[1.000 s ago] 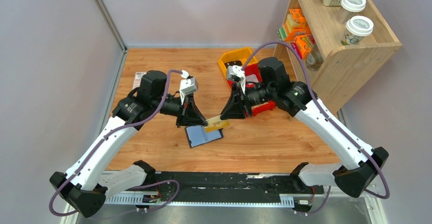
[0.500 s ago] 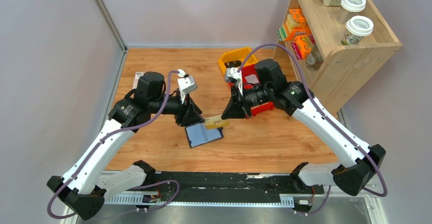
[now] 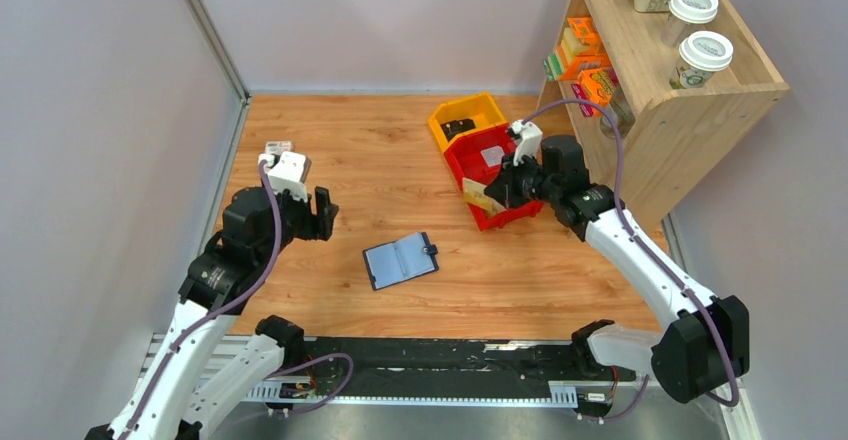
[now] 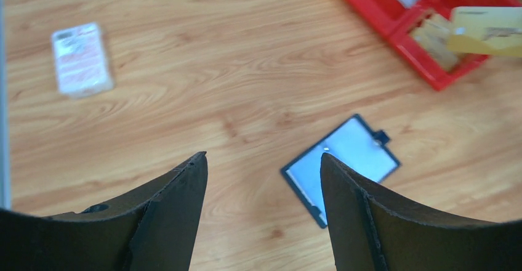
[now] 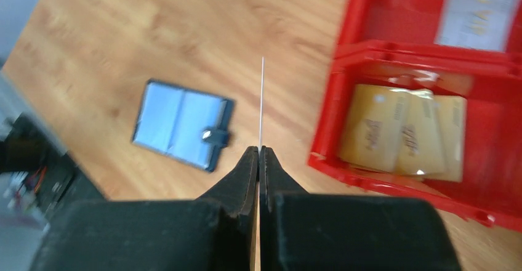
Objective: Take the credit cards out of the card holder
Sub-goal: Place the credit card in the storage box.
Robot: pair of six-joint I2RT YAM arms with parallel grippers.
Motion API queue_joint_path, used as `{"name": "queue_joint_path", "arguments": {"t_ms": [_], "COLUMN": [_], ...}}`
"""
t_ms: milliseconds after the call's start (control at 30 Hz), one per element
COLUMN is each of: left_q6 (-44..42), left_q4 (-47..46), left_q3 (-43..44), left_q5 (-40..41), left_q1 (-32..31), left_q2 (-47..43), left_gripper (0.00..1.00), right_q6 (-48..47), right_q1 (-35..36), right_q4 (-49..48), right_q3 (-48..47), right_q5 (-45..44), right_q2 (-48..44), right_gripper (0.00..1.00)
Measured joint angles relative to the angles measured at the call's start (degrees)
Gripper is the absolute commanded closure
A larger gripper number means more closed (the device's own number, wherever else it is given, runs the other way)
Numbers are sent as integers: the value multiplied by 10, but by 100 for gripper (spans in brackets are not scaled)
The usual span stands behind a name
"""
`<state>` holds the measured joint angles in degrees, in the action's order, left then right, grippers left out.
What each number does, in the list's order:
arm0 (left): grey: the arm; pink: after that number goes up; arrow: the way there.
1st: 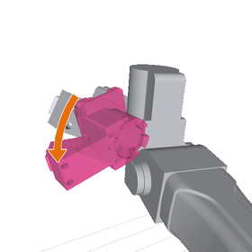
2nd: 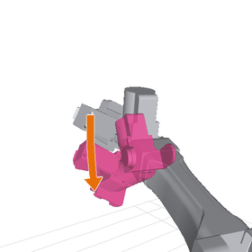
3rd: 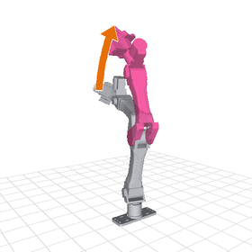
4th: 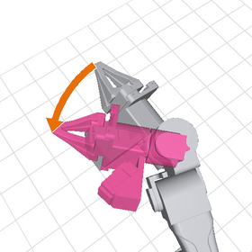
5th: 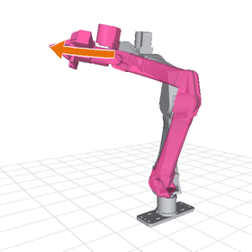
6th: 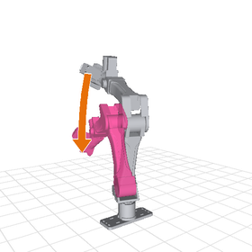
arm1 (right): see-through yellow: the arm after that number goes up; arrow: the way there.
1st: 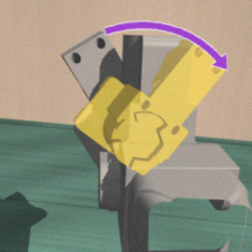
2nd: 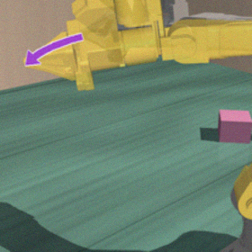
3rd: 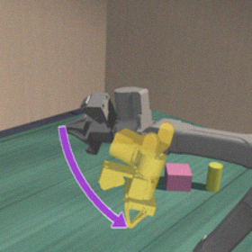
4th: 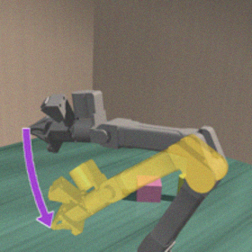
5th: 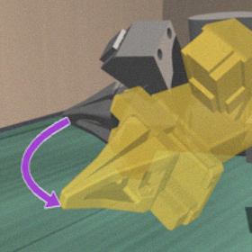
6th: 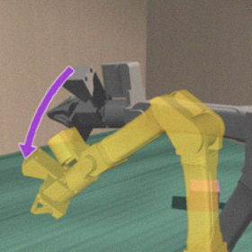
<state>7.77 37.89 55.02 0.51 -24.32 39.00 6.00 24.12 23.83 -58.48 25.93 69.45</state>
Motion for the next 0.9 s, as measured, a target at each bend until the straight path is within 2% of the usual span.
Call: {"name": "queue_joint_path", "arguments": {"t_ms": [200,400,500,800,833,900], "left_q6": [24,28,28,28,28,28], "left_q4": [1,-5,-11,-26,-26,-26], "left_q3": [-69,-118,-122,-122,-122,-122], "left_q5": [143,233,253,255,254,252], "left_q1": [0,0,0,0,0,0], "left_q2": [-45,-69,-69,-52,-50,-45], "left_gripper": [24,6,0,0,0,0], "right_q6": [62,108,124,163,167,175], "right_q1": [-49,-63,-63,-66,-66,-66], "right_q4": [-118,-234,-283,-366,-374,-386], "right_q3": [108,177,191,224,232,243], "right_q5": [-104,-152,-160,-167,-168,-171], "right_q2": [-2,14,32,83,85,90], "right_gripper": [100,100,100,100,96,82]}}
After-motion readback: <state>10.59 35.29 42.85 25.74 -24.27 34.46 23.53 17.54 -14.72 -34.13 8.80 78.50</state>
